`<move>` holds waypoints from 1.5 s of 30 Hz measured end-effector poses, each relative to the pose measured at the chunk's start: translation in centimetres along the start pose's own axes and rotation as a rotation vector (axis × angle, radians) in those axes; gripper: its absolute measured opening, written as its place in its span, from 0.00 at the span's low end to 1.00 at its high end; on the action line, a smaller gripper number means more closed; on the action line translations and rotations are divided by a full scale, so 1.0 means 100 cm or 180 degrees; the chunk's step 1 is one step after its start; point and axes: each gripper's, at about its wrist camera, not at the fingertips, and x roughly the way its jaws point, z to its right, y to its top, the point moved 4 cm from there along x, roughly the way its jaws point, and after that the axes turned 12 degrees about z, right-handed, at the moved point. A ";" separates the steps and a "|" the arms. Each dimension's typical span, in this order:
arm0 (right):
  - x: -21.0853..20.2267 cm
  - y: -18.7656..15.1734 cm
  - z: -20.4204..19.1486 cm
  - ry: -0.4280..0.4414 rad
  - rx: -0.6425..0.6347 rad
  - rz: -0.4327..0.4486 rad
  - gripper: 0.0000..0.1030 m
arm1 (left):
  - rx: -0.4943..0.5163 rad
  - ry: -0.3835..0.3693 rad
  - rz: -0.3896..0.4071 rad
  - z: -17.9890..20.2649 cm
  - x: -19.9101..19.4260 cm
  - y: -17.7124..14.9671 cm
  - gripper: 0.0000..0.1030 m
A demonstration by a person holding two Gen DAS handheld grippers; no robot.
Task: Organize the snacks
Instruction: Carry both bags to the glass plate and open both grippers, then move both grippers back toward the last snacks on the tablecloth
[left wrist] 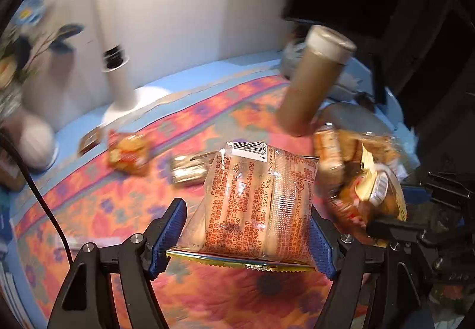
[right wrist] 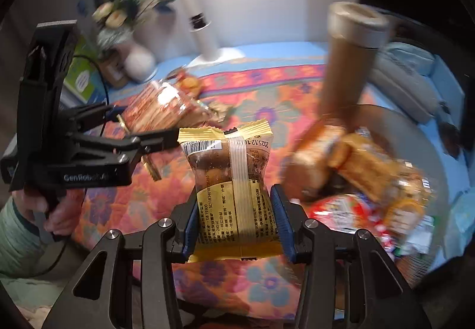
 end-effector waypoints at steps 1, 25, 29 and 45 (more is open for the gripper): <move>-0.007 0.002 0.010 -0.0053 0.0032 0.0036 0.42 | 0.0034 -0.0050 0.0012 0.011 0.002 0.004 0.72; -0.065 0.004 0.185 -0.0705 0.0555 0.0230 0.42 | 0.0330 -0.0524 0.0252 0.181 0.077 0.082 0.72; -0.066 0.009 0.196 -0.0681 0.0594 0.0250 0.43 | 0.0342 -0.0519 0.0258 0.189 0.084 0.088 0.72; -0.062 0.005 0.212 -0.0571 0.0879 0.0202 0.52 | 0.0038 -0.0417 0.0010 0.160 0.092 0.064 0.85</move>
